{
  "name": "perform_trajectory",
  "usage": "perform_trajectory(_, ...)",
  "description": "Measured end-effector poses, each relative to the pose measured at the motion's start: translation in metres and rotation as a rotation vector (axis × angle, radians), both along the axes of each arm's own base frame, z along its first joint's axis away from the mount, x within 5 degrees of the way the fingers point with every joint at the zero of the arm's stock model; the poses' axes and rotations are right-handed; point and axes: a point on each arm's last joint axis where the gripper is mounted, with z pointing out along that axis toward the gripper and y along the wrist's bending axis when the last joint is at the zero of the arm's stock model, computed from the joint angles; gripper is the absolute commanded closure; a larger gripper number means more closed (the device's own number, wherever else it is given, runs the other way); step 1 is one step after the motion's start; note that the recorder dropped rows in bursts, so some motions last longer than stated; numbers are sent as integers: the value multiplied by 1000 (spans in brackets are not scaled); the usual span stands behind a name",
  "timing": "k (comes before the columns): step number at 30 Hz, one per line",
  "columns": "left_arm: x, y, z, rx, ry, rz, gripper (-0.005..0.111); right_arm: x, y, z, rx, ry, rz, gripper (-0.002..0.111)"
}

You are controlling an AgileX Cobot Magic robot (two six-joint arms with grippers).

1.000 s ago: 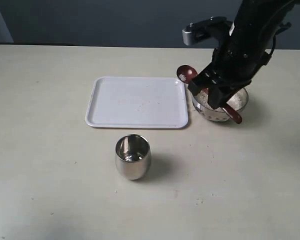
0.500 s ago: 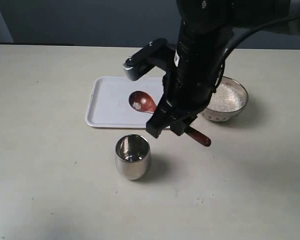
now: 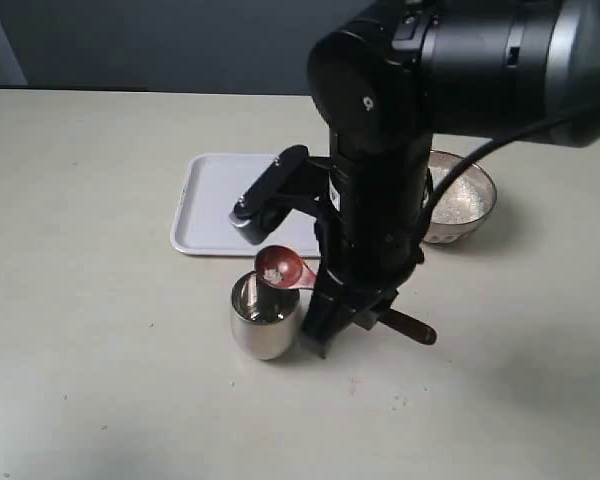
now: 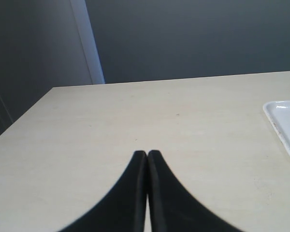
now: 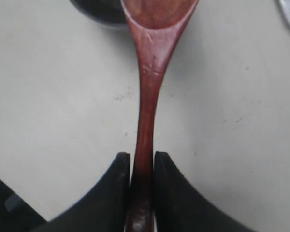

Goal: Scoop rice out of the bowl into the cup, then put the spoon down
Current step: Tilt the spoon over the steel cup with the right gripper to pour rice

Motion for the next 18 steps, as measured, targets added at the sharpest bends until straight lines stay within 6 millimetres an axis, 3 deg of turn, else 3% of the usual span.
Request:
perform_trajectory(4,0,0,0,0,0,0,106,-7,-12,2,-18,-7,5,109)
perform_trajectory(11,0,0,0,0,0,0,106,-17,1,7,-64,-197,164,109)
perform_trajectory(18,0,0,0,0,0,0,106,-17,8,9,-38,-282,198,109)
